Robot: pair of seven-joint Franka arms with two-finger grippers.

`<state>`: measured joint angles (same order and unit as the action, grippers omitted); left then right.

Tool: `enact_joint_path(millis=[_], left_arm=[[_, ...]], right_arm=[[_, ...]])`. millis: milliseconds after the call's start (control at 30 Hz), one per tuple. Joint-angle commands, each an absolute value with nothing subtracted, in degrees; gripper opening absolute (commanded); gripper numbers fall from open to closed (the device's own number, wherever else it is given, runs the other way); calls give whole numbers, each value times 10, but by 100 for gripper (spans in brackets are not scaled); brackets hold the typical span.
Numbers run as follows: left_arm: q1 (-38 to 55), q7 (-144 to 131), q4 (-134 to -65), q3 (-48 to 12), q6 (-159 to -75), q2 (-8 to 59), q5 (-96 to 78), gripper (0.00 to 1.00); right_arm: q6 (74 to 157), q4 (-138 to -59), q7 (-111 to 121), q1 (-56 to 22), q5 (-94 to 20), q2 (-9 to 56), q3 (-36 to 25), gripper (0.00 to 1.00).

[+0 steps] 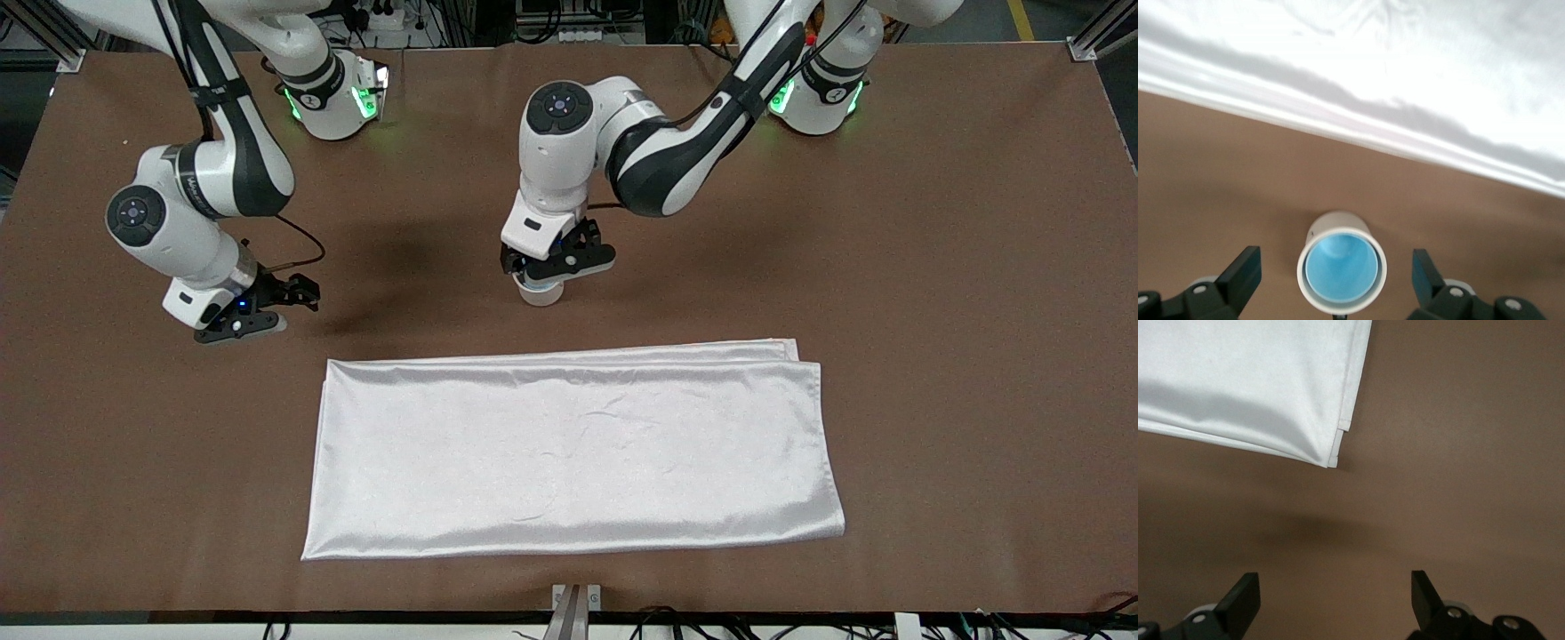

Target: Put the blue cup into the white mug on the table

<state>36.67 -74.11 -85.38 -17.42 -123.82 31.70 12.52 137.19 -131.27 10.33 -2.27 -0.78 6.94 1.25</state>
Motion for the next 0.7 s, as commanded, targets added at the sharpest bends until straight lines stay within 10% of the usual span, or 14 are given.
enact_joint_path(millis=[0, 367, 667], left_arm=[[349, -711, -862, -163, -1230, 280, 148, 100], [280, -596, -862, -161, -1196, 220, 145, 100], [205, -478, -863, -163, -1151, 177, 135, 100]], right_arm=[[1372, -1351, 132, 3, -1, 28, 19, 100], [1337, -1333, 131, 5, -1, 11, 18, 100], [1132, -1171, 128, 15, -6, 18, 18, 100]])
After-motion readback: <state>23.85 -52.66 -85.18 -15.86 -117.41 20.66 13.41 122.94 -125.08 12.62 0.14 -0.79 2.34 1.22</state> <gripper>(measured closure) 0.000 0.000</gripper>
